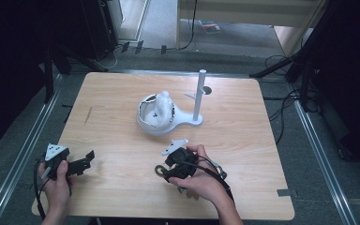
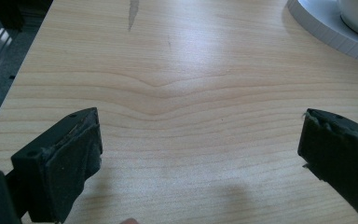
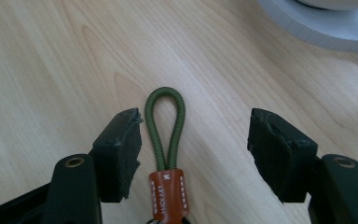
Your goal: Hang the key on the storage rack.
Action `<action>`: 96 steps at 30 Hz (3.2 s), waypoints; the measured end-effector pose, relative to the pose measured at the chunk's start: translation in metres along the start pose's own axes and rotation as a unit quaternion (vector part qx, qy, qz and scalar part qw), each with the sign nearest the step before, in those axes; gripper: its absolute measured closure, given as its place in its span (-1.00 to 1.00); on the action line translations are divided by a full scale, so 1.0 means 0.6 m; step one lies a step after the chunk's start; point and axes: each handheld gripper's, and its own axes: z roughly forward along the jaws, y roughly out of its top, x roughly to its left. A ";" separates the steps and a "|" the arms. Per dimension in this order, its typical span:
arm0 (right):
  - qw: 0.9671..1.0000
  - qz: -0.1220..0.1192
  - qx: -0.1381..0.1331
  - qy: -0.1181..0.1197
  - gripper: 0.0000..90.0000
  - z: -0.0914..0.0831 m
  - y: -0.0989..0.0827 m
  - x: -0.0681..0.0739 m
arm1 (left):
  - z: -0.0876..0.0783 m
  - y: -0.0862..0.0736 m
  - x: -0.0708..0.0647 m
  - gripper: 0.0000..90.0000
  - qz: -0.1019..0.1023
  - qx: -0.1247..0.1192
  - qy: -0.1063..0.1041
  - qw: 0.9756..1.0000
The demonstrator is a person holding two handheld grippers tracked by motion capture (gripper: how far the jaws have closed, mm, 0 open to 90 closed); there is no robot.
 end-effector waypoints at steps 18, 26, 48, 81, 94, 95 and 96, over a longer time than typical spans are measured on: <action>0.995 -0.038 0.083 0.040 0.05 0.007 -0.016 0.019 | 0.000 0.000 0.000 -0.99 0.000 0.000 0.000 1.000; 0.990 -0.049 0.122 0.047 0.15 0.021 -0.026 0.024 | 0.000 0.000 0.000 -0.99 0.000 0.000 0.000 1.000; 0.985 -0.047 0.165 0.023 0.45 0.042 -0.037 0.015 | 0.000 0.000 0.000 -0.99 0.002 0.000 0.001 1.000; 0.999 0.036 -0.037 -0.010 0.52 -0.034 -0.016 -0.016 | 0.000 0.000 0.000 -0.99 0.000 0.000 0.000 1.000; 0.983 0.090 -0.144 -0.066 0.52 -0.072 -0.016 -0.033 | 0.000 0.000 0.000 -0.99 -0.001 0.000 0.000 1.000; 0.982 0.093 -0.150 -0.070 0.52 -0.074 -0.016 -0.034 | 0.000 0.000 0.000 -0.99 0.000 0.000 0.000 1.000; 0.980 0.094 -0.156 -0.073 0.52 -0.076 -0.015 -0.035 | 0.000 0.000 0.000 -0.99 0.000 0.000 0.000 1.000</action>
